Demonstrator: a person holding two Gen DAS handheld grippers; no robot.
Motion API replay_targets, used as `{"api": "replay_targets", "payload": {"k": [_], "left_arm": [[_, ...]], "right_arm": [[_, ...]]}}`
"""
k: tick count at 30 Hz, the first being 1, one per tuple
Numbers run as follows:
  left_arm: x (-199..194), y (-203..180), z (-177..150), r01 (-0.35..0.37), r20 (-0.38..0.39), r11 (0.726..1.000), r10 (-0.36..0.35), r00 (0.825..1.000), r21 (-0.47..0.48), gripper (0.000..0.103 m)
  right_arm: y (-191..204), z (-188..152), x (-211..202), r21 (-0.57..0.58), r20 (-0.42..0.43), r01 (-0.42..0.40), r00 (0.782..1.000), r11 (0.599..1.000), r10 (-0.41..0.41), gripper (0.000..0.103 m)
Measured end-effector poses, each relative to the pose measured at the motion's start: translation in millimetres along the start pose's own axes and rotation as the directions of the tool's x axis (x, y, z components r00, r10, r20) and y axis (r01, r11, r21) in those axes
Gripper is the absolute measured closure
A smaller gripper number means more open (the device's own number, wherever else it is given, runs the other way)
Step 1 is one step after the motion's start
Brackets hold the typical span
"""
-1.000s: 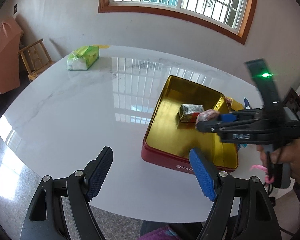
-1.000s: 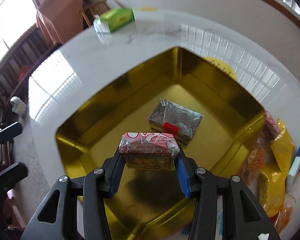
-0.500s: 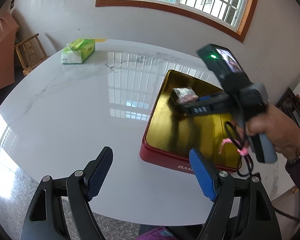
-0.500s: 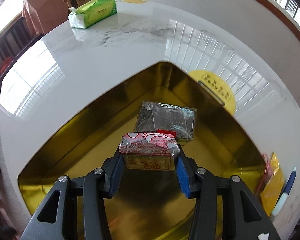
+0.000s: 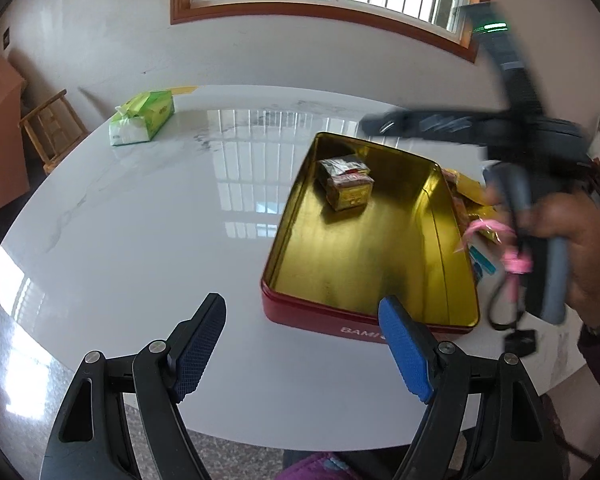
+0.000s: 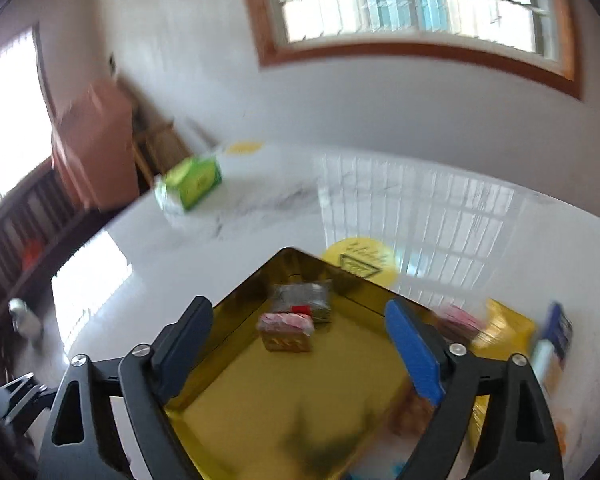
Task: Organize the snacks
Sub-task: 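Grasp the blue-and-white wrapped candy with the right tool and lift it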
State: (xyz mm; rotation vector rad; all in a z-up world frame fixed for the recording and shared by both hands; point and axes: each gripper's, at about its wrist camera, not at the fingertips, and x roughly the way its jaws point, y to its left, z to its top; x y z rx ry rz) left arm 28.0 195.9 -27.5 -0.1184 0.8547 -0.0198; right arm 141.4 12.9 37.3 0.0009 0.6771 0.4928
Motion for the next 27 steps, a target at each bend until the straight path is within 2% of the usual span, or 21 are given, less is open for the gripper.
{"api": "replay_targets", "payload": {"k": [4,6,8,11,17,21,22,23,24,27], "left_arm": [[-5,-8,-1,0.012,0.004,1.0,-0.012,1.0,0.026,0.024],[-7,-12,0,0.018,0.004,0.999,-0.019,1.0,0.037,0.024],[-8,-16,0,0.017,0.004,0.999,-0.017,1.0,0.043,0.024],[-11,-22,-1,0.029,0.003,0.999,-0.029,1.0,0.042,0.024],[-6,-36,-5,0.06,-0.049,0.998,-0.058,0.997,0.032,0.024],[-9,-42,-7,0.045,-0.042,0.997,-0.042,0.998,0.059,0.024],[-9,-43,-7,0.042,-0.043,0.997,-0.039,0.998,0.065,0.024],[-9,-44,-7,0.039,-0.045,0.997,-0.036,0.998,0.07,0.024],[-8,-45,-7,0.038,-0.047,0.997,-0.034,0.998,0.071,0.024],[-4,-47,-7,0.039,-0.06,0.997,-0.034,0.998,0.071,0.024]], "right_arm": [[-29,-31,-37,-0.011,0.009,0.05,0.999,0.999,-0.05,0.018],[-40,-50,-44,-0.052,-0.057,0.079,0.995,0.996,-0.082,0.034],[-49,-67,-39,-0.064,-0.132,0.043,0.99,0.997,-0.051,0.039],[-45,-86,-28,-0.121,-0.227,0.011,0.973,0.993,-0.038,0.039],[-23,-100,9,-0.312,-0.266,0.023,0.958,0.95,-0.111,0.041],[-27,-104,27,-0.295,-0.298,-0.032,0.953,0.955,-0.06,0.042],[-29,-106,32,-0.294,-0.316,-0.044,0.947,0.955,-0.054,0.05],[-30,-107,36,-0.282,-0.337,-0.058,0.941,0.958,-0.042,0.066],[-30,-104,37,-0.266,-0.331,-0.065,0.943,0.962,-0.027,0.077],[-29,-104,31,-0.275,-0.297,-0.033,0.954,0.961,-0.052,0.078]]}}
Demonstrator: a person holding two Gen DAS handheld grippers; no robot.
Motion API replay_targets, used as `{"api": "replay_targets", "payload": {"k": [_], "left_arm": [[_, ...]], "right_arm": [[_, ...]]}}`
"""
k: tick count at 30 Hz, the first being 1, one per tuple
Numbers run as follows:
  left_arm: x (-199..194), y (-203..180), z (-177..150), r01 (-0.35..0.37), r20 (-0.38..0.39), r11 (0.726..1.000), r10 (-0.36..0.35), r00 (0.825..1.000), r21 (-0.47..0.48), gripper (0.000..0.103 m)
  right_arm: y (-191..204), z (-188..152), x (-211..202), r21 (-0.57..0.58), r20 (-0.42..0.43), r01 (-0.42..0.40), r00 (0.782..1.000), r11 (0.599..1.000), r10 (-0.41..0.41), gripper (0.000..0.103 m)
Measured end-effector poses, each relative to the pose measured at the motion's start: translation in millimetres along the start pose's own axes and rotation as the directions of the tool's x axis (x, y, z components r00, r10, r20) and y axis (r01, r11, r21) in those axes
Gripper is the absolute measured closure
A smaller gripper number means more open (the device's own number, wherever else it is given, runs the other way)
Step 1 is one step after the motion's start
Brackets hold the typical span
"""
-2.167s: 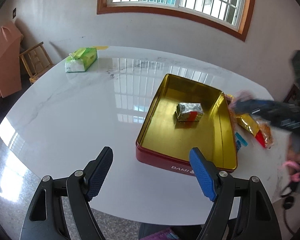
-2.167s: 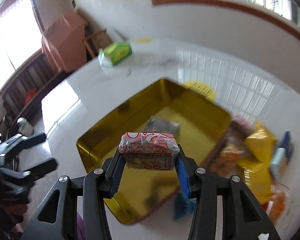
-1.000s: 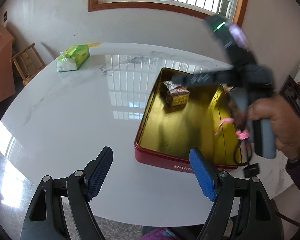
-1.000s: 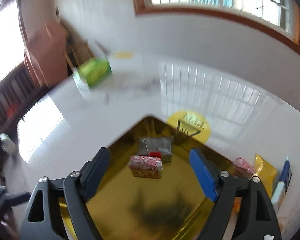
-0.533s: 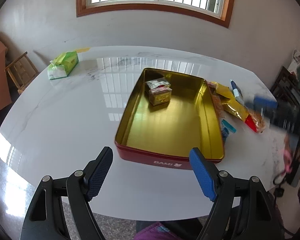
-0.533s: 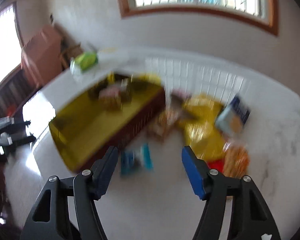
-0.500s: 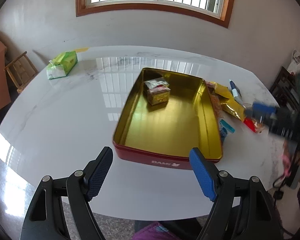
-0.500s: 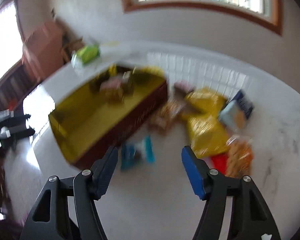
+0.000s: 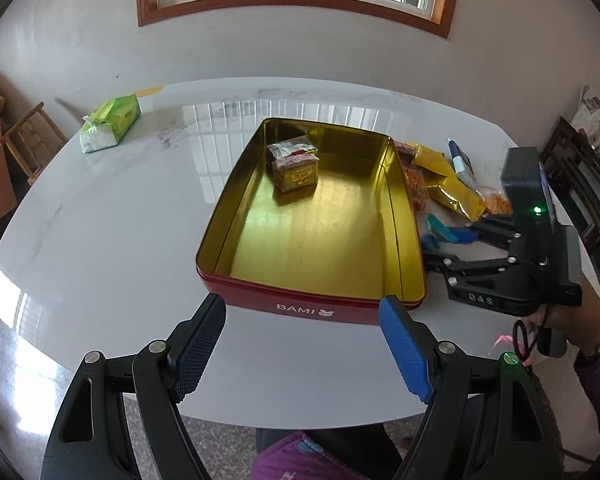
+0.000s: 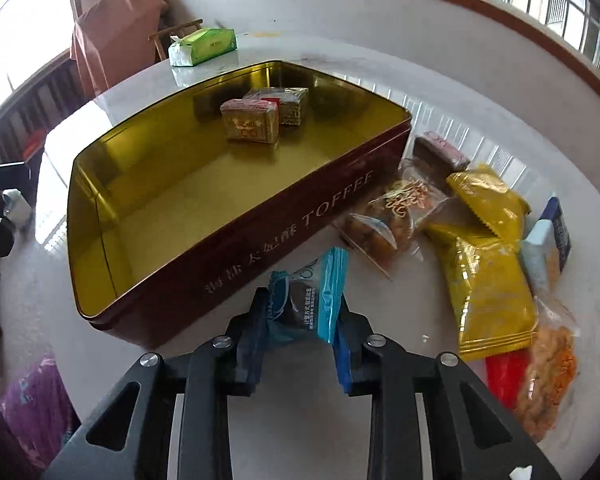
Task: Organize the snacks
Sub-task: 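Grasp the blue-and-white wrapped candy with the right tool and lift it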
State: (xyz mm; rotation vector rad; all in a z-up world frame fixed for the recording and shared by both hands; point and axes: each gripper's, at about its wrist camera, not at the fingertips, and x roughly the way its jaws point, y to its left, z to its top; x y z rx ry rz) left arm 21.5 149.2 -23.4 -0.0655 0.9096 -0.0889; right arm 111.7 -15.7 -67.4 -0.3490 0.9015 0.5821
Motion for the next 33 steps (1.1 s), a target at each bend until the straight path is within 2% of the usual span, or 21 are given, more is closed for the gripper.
{"api": "replay_targets", "payload": {"k": [4,6,8,12,13,16,19,22,23,26,28,30,33], "left_arm": [[3,-5,0,-0.009,-0.01,1.0,0.01,1.0,0.013,0.024],[3,-8,0,-0.009,-0.013,1.0,0.01,1.0,0.021,0.024],[2,-14,0,-0.002,-0.014,0.999,0.002,1.0,0.037,0.024],[3,-33,3,0.014,-0.019,0.996,-0.013,1.0,0.093,0.024],[3,-39,5,0.026,-0.022,0.994,-0.024,0.999,0.106,0.024],[2,-58,11,0.074,-0.027,0.987,-0.071,0.997,0.142,0.024],[5,-82,20,0.12,-0.045,0.977,-0.114,0.993,0.176,0.024],[14,-106,36,0.199,-0.084,0.96,-0.186,0.979,0.196,0.024],[20,-116,43,0.235,-0.114,0.953,-0.217,0.97,0.19,0.024],[37,-142,59,0.334,-0.178,0.929,-0.306,0.935,0.161,0.024],[53,-159,71,0.37,-0.228,0.92,-0.336,0.914,0.127,0.024],[72,-180,85,0.427,-0.275,0.9,-0.391,0.878,0.084,0.024],[94,-206,101,0.425,-0.305,0.904,-0.392,0.868,0.048,0.024]], "right_arm": [[-21,-20,-39,0.119,0.093,0.006,0.996,0.993,-0.017,0.078],[-42,-38,-65,0.195,0.133,0.05,0.988,0.979,-0.077,0.078],[-70,-60,-87,0.272,0.139,0.128,0.976,0.954,-0.17,0.078],[-138,-105,-116,0.428,0.071,0.279,0.938,0.86,-0.339,0.078],[-155,-118,-121,0.453,0.039,0.326,0.923,0.83,-0.384,0.078],[-184,-143,-126,0.475,-0.031,0.405,0.895,0.781,-0.445,0.078],[-203,-158,-125,0.502,-0.069,0.426,0.887,0.752,-0.456,0.078],[-214,-174,-124,0.54,-0.073,0.418,0.888,0.731,-0.454,0.078],[-215,-175,-122,0.547,-0.071,0.413,0.89,0.728,-0.451,0.078],[-218,-180,-123,0.575,-0.045,0.387,0.895,0.721,-0.444,0.077],[-222,-181,-126,0.594,-0.033,0.369,0.899,0.715,-0.436,0.077],[-227,-184,-126,0.614,-0.023,0.346,0.906,0.71,-0.422,0.077],[-229,-186,-128,0.638,0.005,0.301,0.919,0.709,-0.394,0.077]]}}
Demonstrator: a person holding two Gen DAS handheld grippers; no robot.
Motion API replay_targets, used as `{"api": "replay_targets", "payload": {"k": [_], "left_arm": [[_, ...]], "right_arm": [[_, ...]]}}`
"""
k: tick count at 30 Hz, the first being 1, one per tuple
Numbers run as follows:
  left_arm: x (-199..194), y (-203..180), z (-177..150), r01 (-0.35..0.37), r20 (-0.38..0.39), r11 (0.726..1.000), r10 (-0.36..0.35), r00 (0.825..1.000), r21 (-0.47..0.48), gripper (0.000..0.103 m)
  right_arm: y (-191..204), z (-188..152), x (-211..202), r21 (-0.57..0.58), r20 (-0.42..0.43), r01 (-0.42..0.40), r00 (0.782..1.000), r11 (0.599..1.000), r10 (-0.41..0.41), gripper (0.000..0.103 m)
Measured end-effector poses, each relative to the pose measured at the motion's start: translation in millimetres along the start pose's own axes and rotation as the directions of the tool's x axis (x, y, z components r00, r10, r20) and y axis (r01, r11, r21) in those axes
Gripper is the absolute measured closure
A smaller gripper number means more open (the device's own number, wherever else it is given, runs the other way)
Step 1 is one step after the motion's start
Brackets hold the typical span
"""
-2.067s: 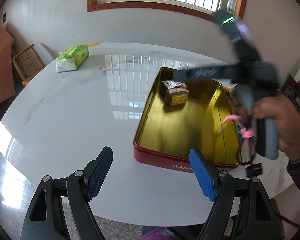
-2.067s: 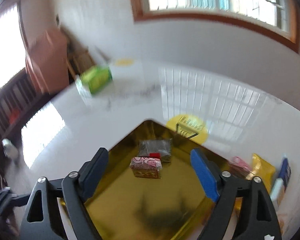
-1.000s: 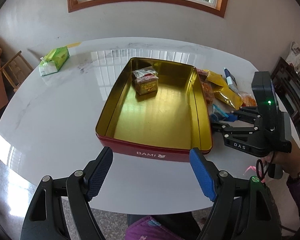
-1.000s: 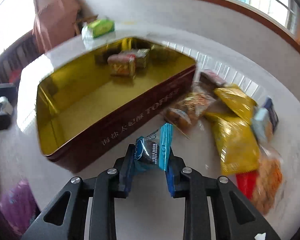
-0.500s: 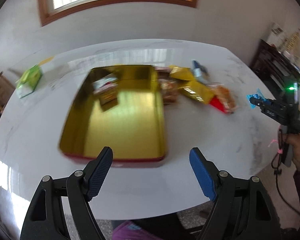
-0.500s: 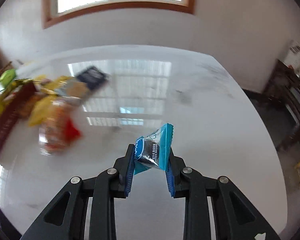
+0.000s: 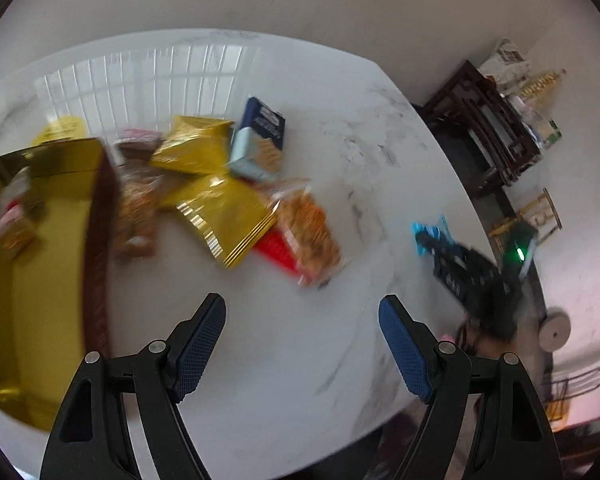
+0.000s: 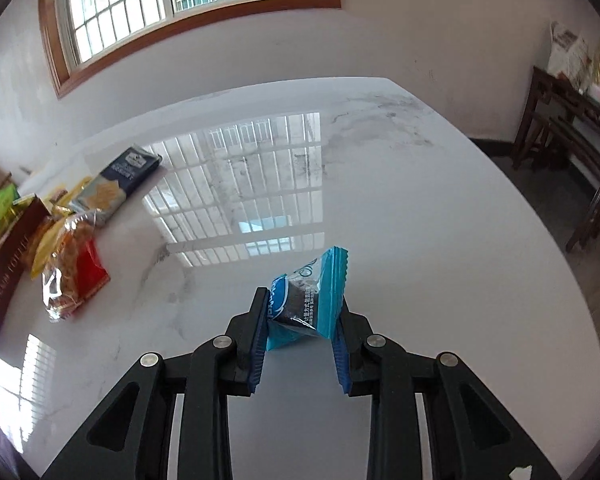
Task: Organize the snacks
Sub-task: 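Grasp the clear bag of twisted dough snacks with the left tool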
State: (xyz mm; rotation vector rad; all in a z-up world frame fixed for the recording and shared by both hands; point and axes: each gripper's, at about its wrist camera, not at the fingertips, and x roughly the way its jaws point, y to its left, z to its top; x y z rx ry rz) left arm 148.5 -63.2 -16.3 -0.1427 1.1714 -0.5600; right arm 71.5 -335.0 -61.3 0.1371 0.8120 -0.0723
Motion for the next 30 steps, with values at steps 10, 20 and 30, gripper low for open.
{"api": "replay_targets", "payload": {"k": [10,20,30], "left_arm": [[82,-20,46,-0.207,-0.112,0.978,0.203,0.973,-0.022,0.024],[109,-35,47,-0.299,-0.098,0.954,0.299,0.949,0.015,0.057],[74,-41,20,-0.258,-0.018,0.966,0.259,0.966,0.011,0.058]], "right_arm": [[-9,-1,-1,0.048,0.018,-0.081,0.997,0.996,0.08,0.077],[-12,0,-1,0.073,0.025,-0.1,0.995,0.992,0.099,0.077],[-10,1,2,0.079,0.008,-0.06,0.998,0.995,0.06,0.077]]}}
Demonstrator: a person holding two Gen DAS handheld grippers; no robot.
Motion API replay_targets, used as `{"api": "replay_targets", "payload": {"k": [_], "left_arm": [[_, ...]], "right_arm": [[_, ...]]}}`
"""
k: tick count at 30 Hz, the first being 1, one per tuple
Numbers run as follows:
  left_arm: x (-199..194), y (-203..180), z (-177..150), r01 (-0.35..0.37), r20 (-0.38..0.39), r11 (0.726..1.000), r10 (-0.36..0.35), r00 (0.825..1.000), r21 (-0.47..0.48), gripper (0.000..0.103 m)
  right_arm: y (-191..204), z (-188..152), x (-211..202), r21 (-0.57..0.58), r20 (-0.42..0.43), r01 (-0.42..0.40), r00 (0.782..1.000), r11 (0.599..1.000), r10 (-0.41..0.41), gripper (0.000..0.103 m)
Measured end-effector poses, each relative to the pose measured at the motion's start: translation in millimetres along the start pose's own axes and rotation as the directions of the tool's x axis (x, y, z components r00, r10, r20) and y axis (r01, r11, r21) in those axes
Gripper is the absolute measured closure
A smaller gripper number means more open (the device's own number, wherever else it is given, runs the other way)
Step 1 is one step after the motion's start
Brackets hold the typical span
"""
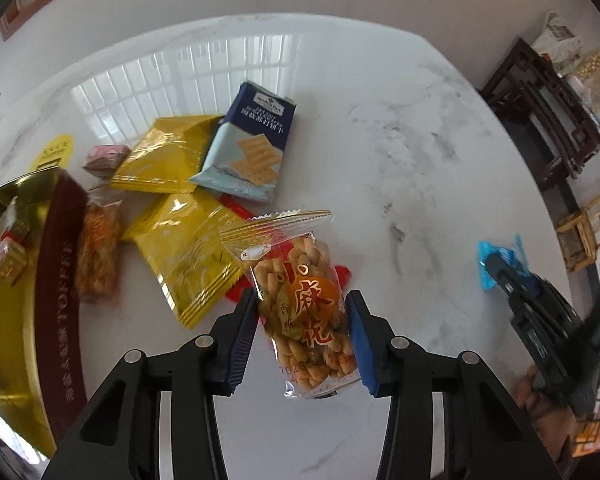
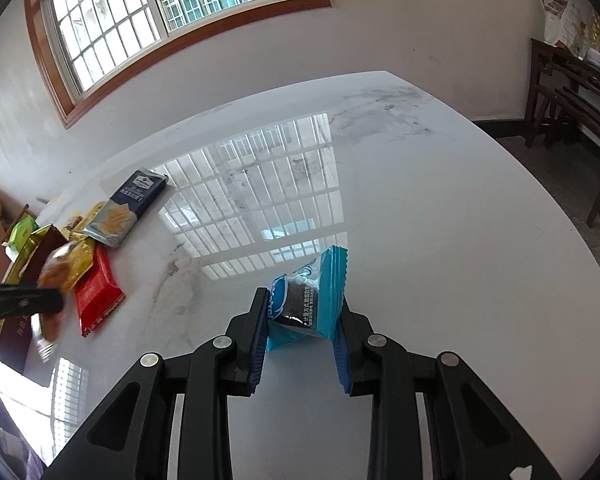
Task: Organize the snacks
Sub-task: 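Grasp the clear bag of twisted dough snacks with the left tool, then lower the dough snack bag into the tin box and open the left tool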
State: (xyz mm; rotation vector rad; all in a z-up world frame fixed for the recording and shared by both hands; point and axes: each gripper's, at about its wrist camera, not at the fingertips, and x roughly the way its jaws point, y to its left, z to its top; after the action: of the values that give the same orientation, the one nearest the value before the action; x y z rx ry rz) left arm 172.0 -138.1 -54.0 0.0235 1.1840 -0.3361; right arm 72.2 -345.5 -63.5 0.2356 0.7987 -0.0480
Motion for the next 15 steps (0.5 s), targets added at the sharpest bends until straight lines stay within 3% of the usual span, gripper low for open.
{"api": "replay_targets", "payload": {"k": [8,15], "left_arm": [[-37,13,-29,0.053,0.033,0.998,-0.052,0.998,-0.034,0.058],[-76,28,-47,-0.007,0.148,1.0,0.01,0.989,-0.023,0.058]], "right_arm": [[-7,0,-1,0.041,0.007,0.061,0.998,0.997,-0.061,0.076],[-7,0,0,0.04,0.005,0.091,0.996,0.995,-0.091,0.076]]}}
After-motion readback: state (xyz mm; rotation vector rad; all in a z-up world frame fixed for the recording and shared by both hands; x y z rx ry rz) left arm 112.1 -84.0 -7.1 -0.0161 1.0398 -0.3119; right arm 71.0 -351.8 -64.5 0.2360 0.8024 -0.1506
